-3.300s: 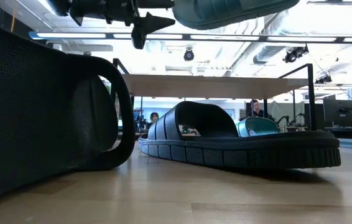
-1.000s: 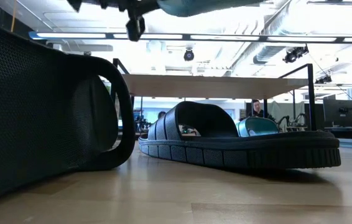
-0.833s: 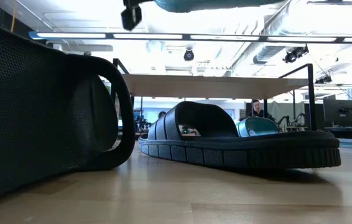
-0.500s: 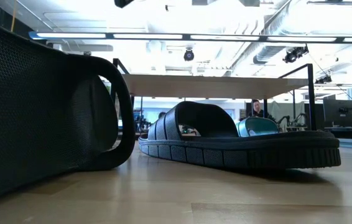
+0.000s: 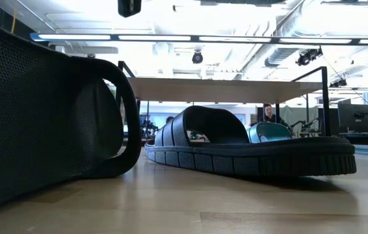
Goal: Pick and place slides into the shelf
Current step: Put the green slipper under the shelf
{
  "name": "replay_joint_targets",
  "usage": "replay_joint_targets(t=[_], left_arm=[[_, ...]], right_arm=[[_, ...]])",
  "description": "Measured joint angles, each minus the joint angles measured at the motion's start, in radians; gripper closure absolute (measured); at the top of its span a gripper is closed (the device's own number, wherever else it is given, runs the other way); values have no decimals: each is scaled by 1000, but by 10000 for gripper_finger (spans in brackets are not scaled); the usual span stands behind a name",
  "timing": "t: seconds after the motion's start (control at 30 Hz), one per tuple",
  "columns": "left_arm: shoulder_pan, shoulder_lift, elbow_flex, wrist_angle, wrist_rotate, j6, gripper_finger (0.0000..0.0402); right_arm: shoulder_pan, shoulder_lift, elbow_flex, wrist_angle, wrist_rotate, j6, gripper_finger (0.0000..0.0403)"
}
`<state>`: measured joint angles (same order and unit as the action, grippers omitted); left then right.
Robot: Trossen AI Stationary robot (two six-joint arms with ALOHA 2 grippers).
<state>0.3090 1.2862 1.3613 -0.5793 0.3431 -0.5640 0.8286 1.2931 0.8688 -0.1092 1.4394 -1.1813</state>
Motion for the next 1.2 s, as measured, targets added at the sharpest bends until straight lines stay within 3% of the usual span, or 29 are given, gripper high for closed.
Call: replay_joint_targets(t=[0.27, 0.83, 1.2], left_arm=[[78, 4, 0, 13, 85, -36, 378], [77, 9, -1, -30, 122, -36, 378], [77, 9, -1, -30, 121, -36, 378]], right_arm=[[-29, 80, 0, -145, 9, 14, 187], [-94, 108, 0, -201, 21, -5, 188], [-135, 108, 0, -161, 12, -13, 253]])
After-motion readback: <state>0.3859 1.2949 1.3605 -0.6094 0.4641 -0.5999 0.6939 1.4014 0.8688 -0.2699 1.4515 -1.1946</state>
